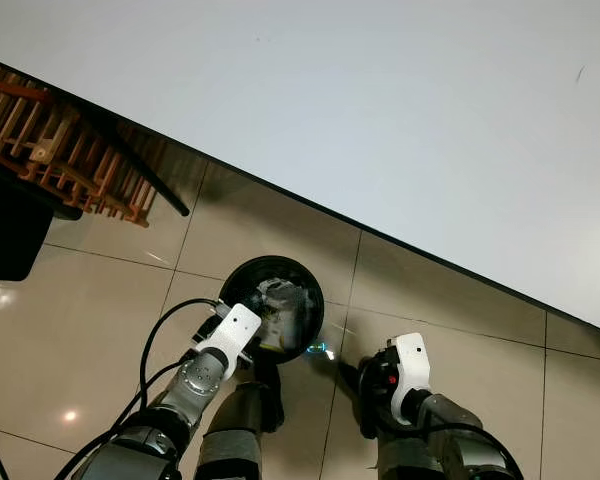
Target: Picking trash to rubbish bin
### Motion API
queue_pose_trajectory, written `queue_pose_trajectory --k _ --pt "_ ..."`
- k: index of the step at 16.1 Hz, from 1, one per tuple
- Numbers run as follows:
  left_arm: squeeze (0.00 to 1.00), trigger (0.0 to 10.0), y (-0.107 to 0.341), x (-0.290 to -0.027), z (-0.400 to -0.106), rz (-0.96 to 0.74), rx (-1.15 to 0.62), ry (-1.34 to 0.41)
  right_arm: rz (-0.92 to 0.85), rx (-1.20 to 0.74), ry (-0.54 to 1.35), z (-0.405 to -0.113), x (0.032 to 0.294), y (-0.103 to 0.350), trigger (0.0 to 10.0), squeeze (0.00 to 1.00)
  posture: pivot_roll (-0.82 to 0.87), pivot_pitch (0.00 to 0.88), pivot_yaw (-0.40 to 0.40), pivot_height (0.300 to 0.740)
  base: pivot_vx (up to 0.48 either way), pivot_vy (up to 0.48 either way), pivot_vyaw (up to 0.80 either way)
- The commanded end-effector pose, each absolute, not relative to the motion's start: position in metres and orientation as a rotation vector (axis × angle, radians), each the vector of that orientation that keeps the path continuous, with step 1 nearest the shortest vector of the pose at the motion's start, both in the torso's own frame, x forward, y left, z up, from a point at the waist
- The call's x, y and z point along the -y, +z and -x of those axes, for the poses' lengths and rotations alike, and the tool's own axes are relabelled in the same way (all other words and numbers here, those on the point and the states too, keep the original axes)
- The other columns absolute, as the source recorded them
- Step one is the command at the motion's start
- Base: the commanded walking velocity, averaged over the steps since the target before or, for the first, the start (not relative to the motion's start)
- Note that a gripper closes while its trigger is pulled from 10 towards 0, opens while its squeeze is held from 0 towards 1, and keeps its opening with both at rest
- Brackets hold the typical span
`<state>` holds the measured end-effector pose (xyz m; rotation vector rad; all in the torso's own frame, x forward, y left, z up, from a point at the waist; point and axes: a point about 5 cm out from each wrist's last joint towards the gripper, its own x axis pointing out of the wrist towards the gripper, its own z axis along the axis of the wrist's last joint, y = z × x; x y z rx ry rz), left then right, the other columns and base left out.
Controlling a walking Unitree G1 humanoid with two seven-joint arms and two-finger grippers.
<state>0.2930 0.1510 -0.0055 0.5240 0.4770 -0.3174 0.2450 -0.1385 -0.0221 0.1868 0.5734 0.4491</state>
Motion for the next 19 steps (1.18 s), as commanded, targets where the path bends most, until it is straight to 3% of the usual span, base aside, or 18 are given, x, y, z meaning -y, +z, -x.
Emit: queue_pose_trajectory --k 1,6,19 --pt "0.0 10.0 -0.017 -0.161 -0.28 -0.501 -0.526 -0.271 -0.195 -0.623 0.398 -0.233 0.143 -0.035 10.0 0.0 0.01 0.442 0.106 0.74 0.0 0.0 0.0" --pt "0.0 10.0 -0.029 -0.179 -0.259 -0.45 -0.514 -0.149 0.014 -0.598 0.105 -0.242 0.181 -0.035 10.0 0.0 0.03 0.403 0.126 0.74 0.0 0.0 0.0" --pt "0.0 10.0 -0.052 -0.205 -0.215 -0.422 -0.589 -0.065 0.19 -0.666 -0.175 -0.21 0.225 -0.054 10.0 0.0 0.05 0.332 0.142 0.74 0.0 0.0 0.0"
